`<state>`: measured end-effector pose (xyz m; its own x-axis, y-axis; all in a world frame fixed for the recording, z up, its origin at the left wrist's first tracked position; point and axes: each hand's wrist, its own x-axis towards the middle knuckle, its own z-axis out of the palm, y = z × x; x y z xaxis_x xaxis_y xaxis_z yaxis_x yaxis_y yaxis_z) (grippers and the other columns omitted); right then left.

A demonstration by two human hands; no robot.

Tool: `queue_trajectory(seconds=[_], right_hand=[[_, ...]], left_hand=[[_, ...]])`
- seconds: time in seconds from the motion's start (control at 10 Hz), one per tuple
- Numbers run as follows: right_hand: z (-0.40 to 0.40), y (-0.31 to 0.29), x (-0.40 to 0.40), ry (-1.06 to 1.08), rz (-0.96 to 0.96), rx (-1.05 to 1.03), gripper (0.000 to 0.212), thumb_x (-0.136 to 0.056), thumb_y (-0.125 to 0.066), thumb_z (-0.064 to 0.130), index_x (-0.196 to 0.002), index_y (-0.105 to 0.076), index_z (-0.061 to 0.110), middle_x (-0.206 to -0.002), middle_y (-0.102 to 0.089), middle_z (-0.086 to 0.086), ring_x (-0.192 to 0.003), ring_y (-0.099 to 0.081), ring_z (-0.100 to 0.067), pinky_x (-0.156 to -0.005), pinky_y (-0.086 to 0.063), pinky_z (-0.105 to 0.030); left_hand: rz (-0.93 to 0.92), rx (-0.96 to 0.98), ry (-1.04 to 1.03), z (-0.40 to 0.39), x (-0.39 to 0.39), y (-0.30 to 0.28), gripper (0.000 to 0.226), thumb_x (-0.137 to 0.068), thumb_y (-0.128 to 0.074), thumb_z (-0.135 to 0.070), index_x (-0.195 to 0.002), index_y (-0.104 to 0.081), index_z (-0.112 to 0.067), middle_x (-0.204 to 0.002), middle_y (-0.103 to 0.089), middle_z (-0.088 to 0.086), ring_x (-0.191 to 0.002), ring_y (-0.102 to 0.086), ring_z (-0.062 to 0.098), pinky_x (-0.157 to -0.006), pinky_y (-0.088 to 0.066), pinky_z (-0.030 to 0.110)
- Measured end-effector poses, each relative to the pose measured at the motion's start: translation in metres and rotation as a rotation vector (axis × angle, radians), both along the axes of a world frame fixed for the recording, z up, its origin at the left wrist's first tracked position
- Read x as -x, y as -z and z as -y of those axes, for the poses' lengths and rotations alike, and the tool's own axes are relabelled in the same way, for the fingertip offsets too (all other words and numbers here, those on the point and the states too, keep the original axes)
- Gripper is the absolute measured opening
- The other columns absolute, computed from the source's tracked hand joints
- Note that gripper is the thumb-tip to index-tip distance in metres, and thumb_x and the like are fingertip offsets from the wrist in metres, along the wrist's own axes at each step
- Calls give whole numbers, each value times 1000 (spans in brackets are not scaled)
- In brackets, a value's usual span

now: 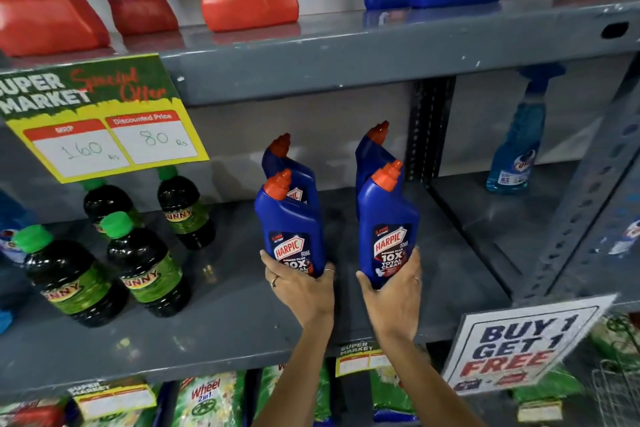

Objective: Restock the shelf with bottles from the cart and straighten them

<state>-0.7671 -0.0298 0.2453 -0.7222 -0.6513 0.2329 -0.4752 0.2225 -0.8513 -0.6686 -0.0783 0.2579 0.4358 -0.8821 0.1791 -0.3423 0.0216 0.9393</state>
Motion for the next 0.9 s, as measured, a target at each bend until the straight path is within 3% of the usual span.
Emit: queue_trajectory(seconds=[0.3, 0.5, 0.7, 0.9], right_hand=[[1, 1, -1, -2, -7, -4, 106, -66, -80, 33, -142, -10, 14, -142, -38, -20, -129, -40, -35, -102, -44, -49], [1, 1, -1, 0, -6, 2, 105, -66, -80, 33, -142, -10, 12, -142, -37, -22, -129, -39, -36, -102, -43, -51], [-1, 0, -2, -23, 2, 6, 108, -66, -81, 31, -143, -7, 14, -144, -34, -22, -131, -36, -36, -103, -40, -50], [-14, -10, -12, 6, 234, 62, 117, -64, -83, 16, -144, 1, 3, -152, -18, -23, -140, -19, -35, -112, -29, -49]], left_hand=[[99, -24, 39, -18, 2, -1, 121, -52, -86, -32, -141, -10, -3, -128, -42, 26, -108, -48, 38, -93, -44, 48], [77, -27, 84, -20, -2, -1, 125, -51, -86, -38, -141, -8, -3, -133, -40, 24, -118, -42, 35, -101, -40, 46], [5, -32, 223, -28, -14, 3, 129, -50, -89, -23, -144, -1, -8, -144, -28, 18, -130, -31, 28, -109, -33, 41], [-51, -46, 345, -44, -38, 5, 127, -53, -88, -14, -144, 1, -13, -149, -20, 14, -137, -23, 26, -111, -27, 35]])
